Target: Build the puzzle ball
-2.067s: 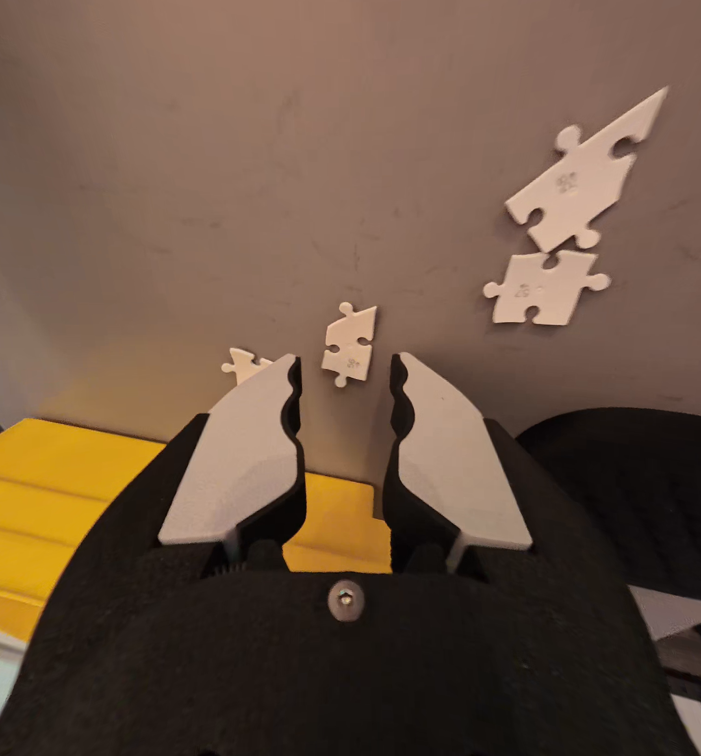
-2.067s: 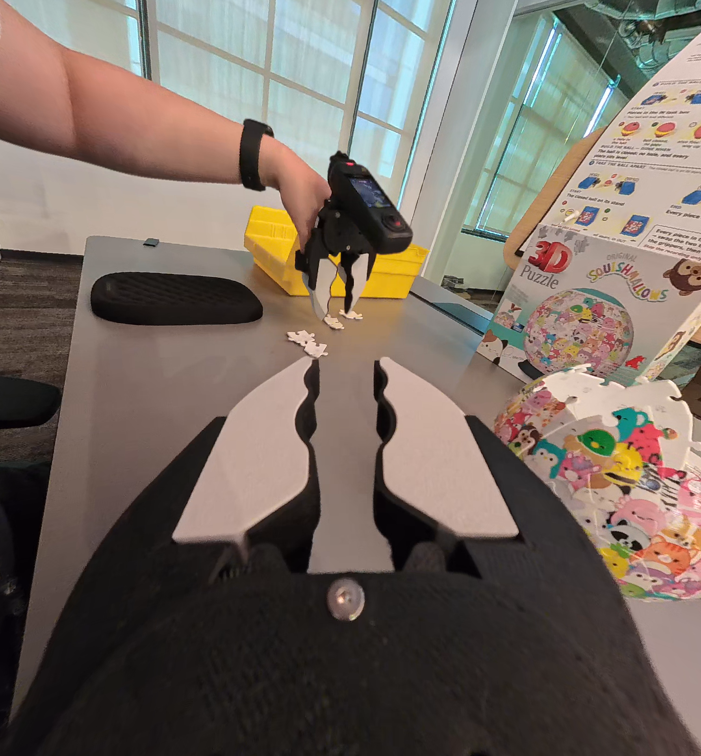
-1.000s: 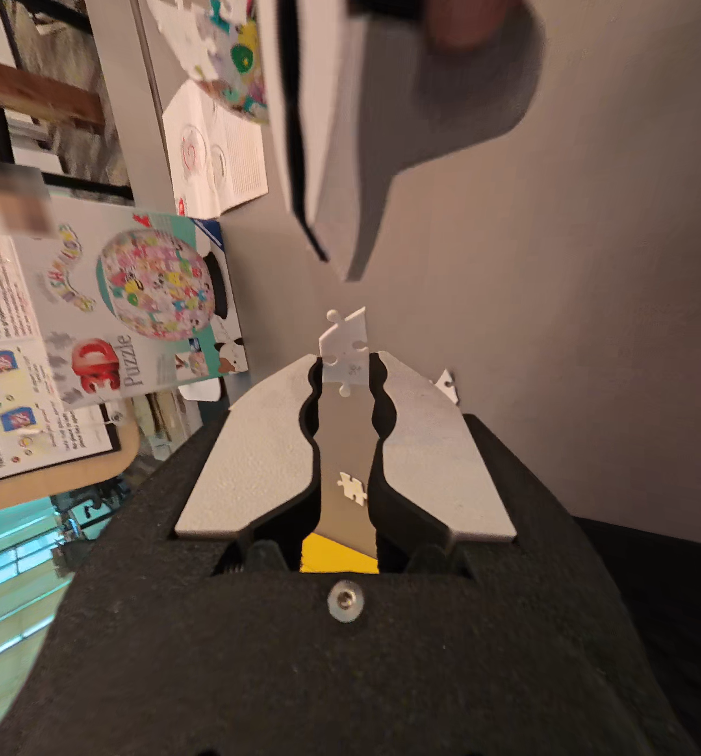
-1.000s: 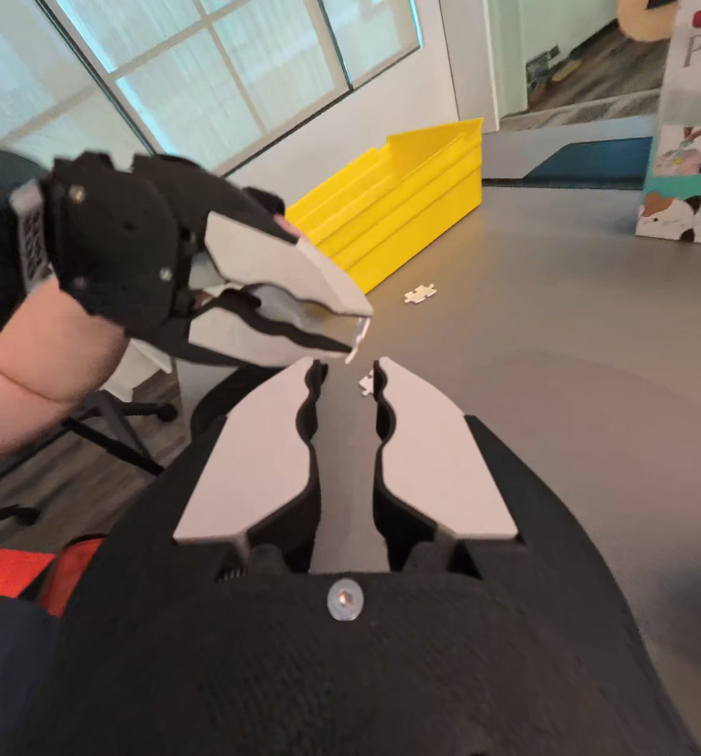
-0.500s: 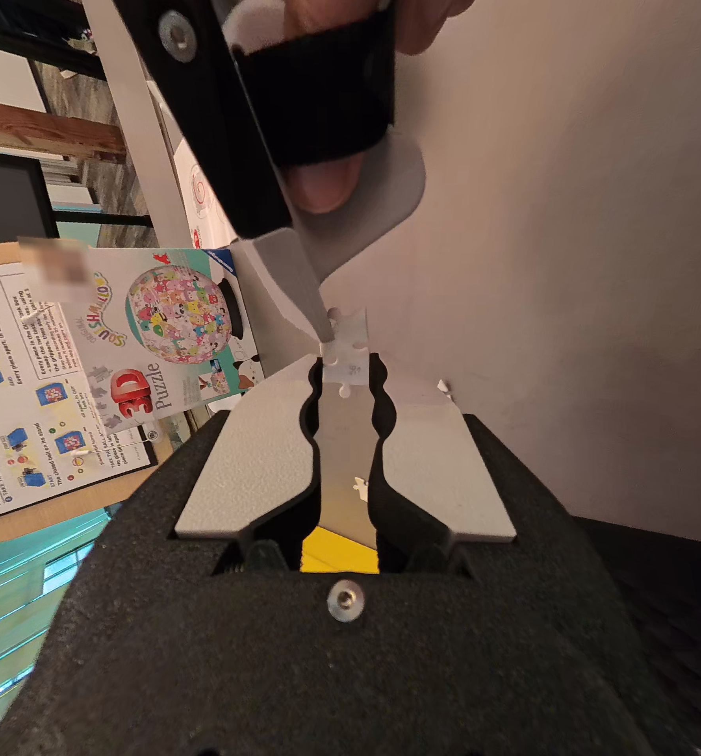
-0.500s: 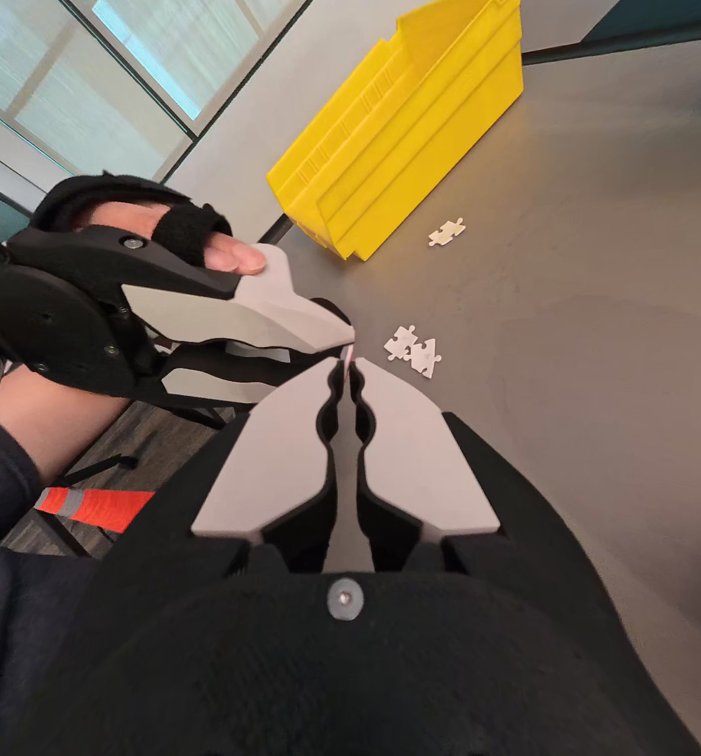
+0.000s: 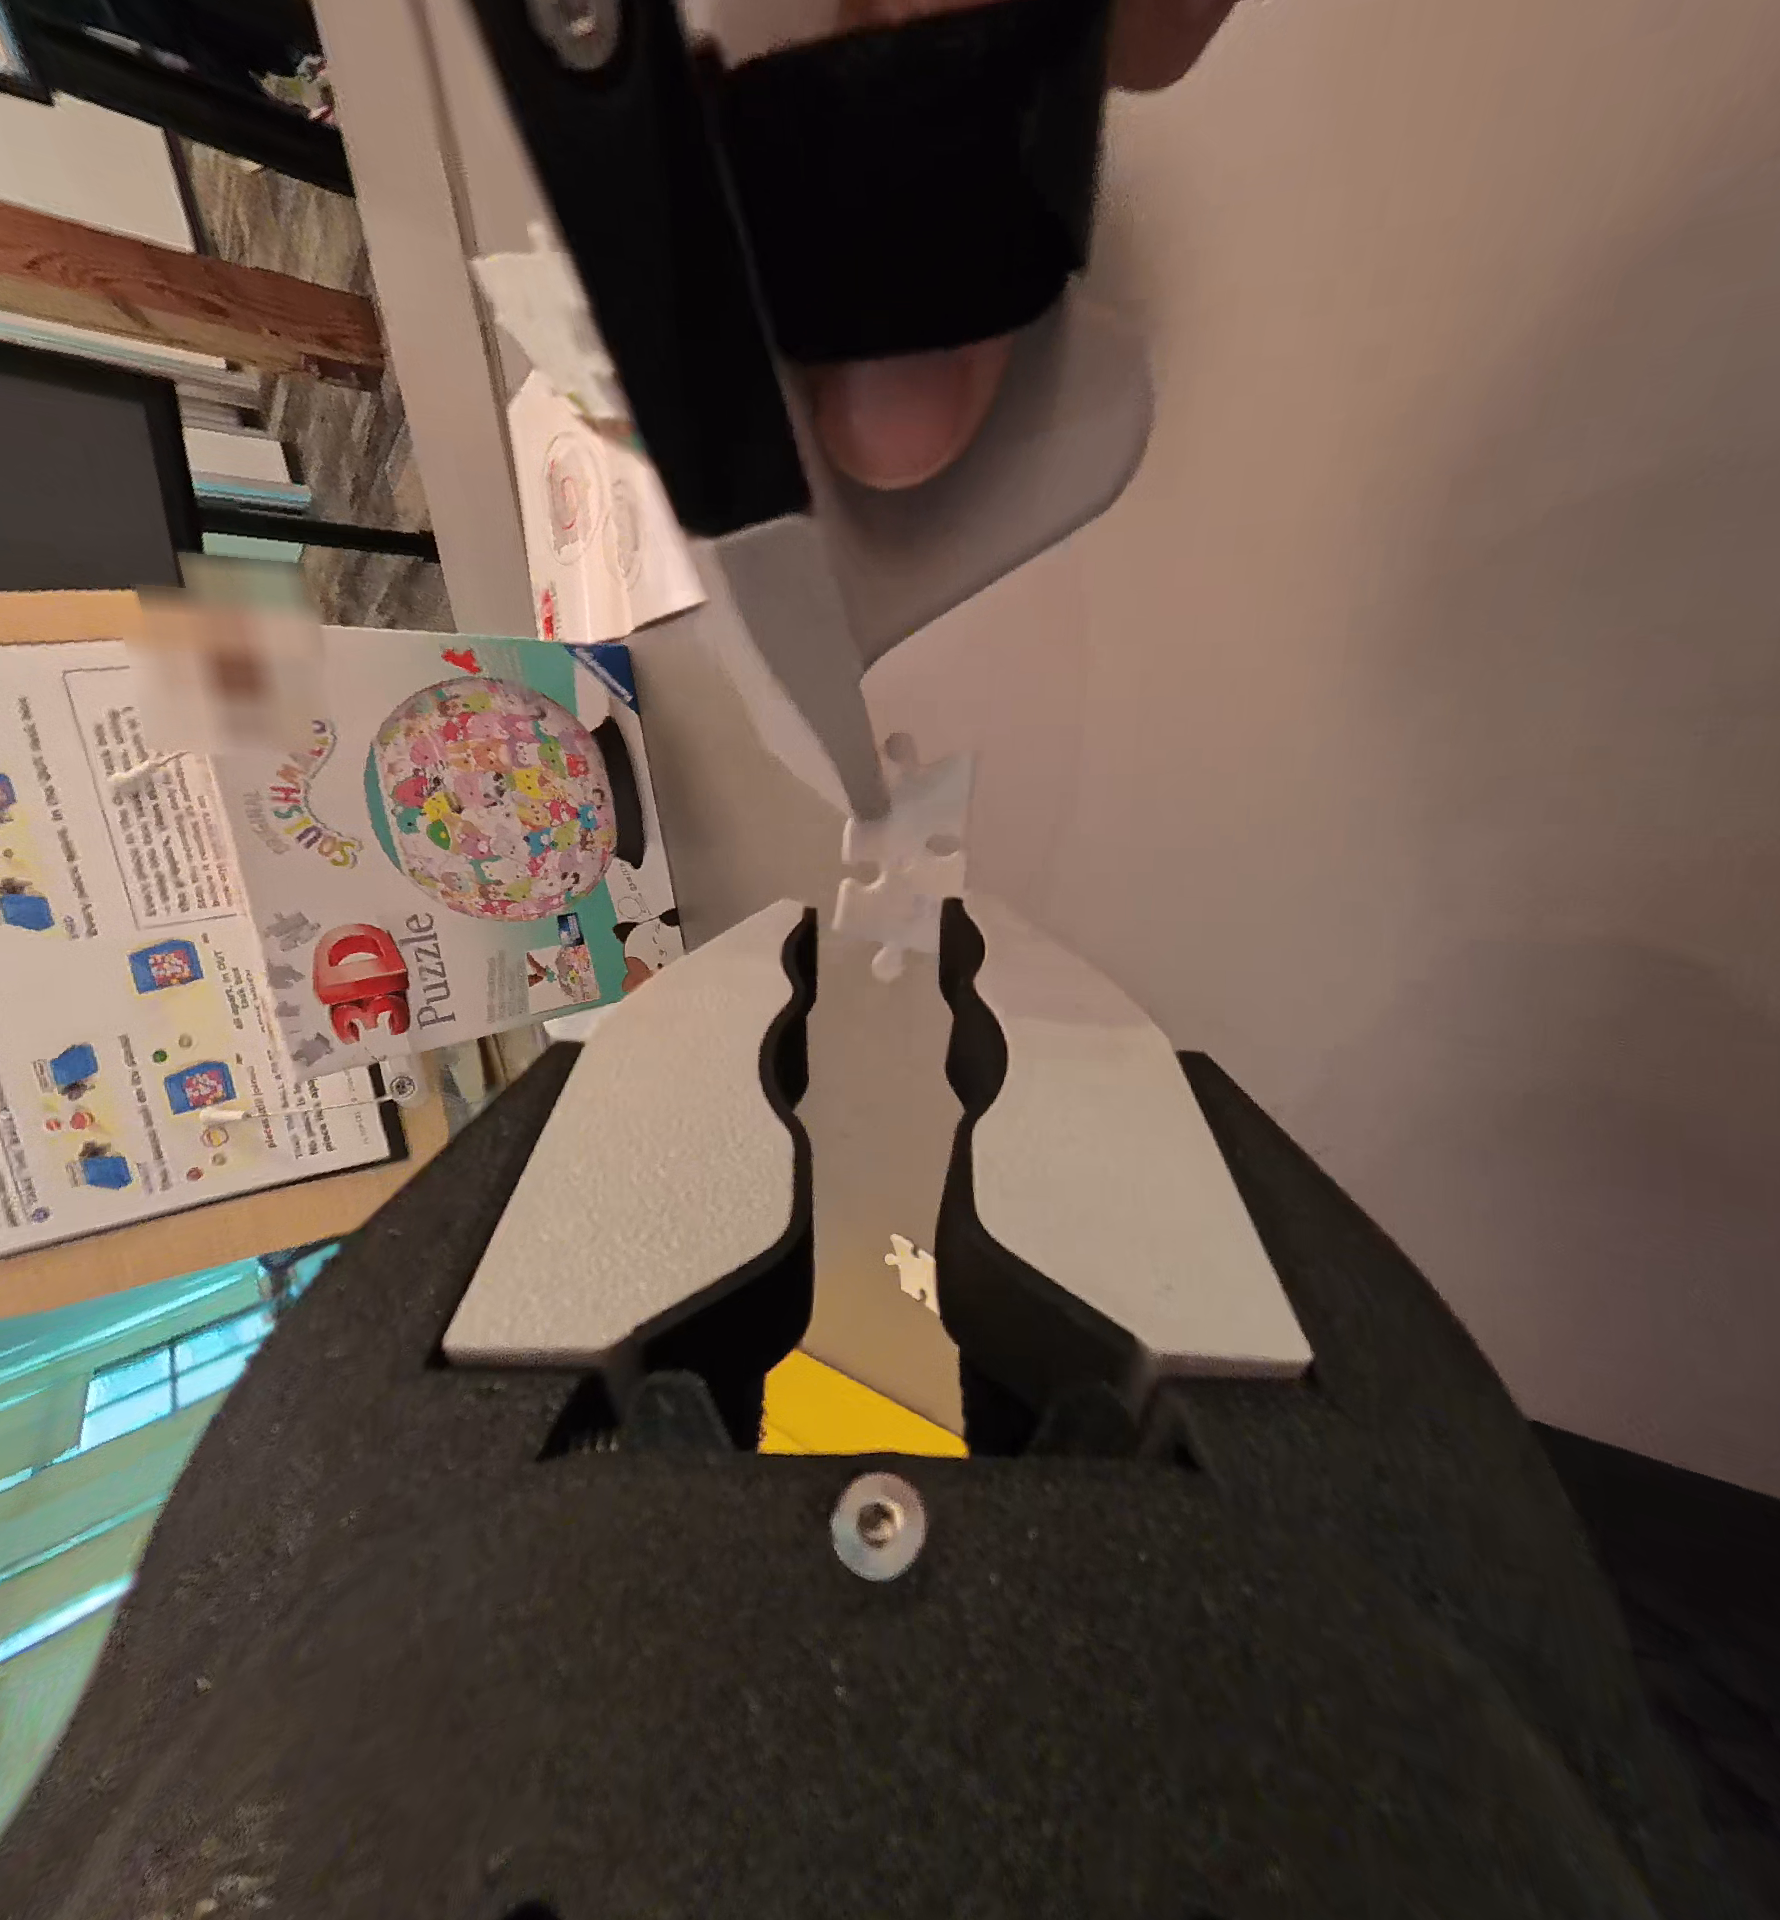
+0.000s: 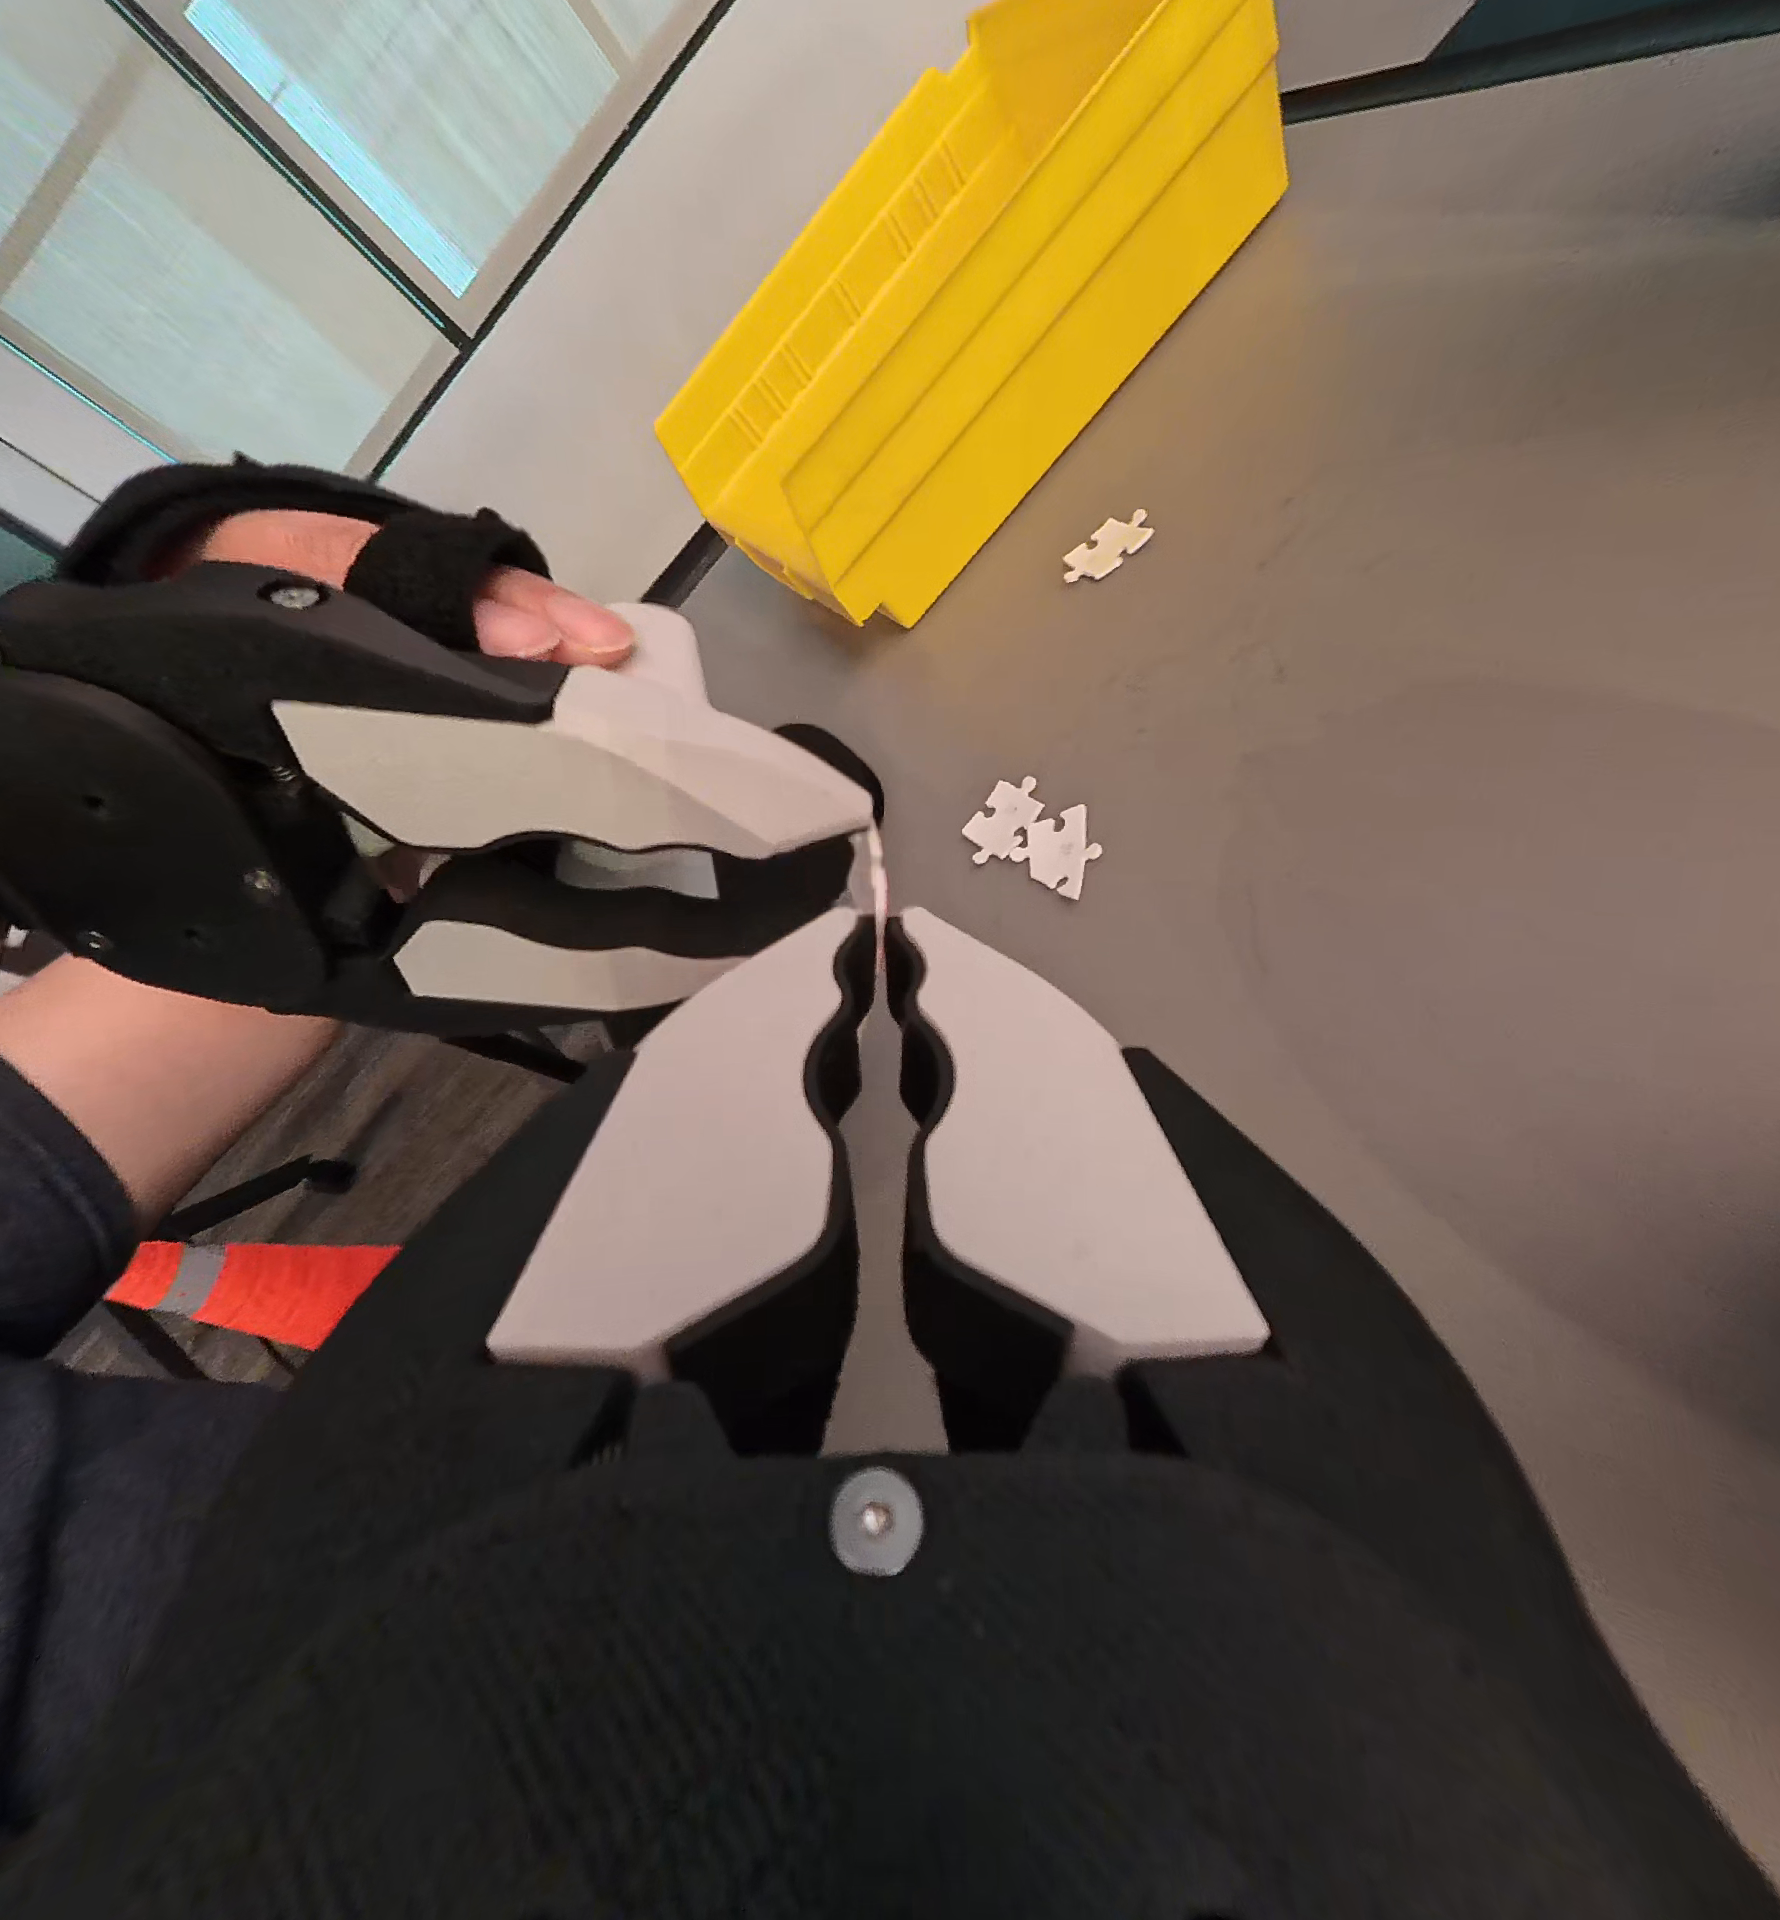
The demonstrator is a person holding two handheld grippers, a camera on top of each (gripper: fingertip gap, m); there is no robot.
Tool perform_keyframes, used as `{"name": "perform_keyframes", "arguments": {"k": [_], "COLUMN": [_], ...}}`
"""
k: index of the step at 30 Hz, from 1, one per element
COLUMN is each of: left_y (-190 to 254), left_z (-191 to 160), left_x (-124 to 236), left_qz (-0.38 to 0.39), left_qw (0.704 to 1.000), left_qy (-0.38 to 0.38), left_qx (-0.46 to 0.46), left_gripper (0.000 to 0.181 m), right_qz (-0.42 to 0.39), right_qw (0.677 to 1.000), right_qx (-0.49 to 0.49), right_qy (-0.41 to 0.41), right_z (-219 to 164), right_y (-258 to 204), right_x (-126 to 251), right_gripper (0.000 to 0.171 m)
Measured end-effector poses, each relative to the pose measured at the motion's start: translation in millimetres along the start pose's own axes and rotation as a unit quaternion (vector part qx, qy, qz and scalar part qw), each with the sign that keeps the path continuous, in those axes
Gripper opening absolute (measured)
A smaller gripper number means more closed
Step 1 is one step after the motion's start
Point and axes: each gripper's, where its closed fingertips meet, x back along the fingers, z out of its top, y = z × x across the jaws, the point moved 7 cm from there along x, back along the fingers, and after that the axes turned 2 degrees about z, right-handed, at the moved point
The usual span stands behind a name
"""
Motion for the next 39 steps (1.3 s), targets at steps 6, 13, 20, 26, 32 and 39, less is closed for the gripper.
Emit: {"name": "perform_keyframes", "arguments": {"k": [6, 13, 20, 26, 32, 39], "left_y": [-16, -32, -49, -46, -44, -33], "left_z": [-3, -5, 22, 52, 67, 68], "left_x": [6, 38, 38, 11, -4, -1], "left_qz": [0.072, 0.039, -0.130, -0.238, -0.279, -0.289], "left_qw": [0.991, 0.877, 0.759, 0.744, 0.727, 0.730], "left_qy": [-0.012, 0.209, 0.395, 0.400, 0.417, 0.403], "left_qx": [0.114, 0.432, 0.500, 0.479, 0.468, 0.469], "left_gripper": [0.027, 0.019, 0.005, 0.008, 0.002, 0.002], "right_qz": [-0.029, -0.010, 0.016, 0.018, 0.044, 0.082], "right_qw": [0.999, 0.984, 0.971, 0.959, 0.960, 0.958], "right_qx": [0.013, 0.133, 0.179, 0.222, 0.214, 0.226], "right_qy": [0.031, 0.122, 0.155, 0.175, 0.174, 0.157], "right_z": [7, 24, 24, 20, 11, 7], "right_y": [1, -28, -42, -40, -26, -22], "right_x": [20, 64, 90, 109, 121, 125], "right_gripper": [0.002, 0.002, 0.002, 0.002, 0.002, 0.017]}}
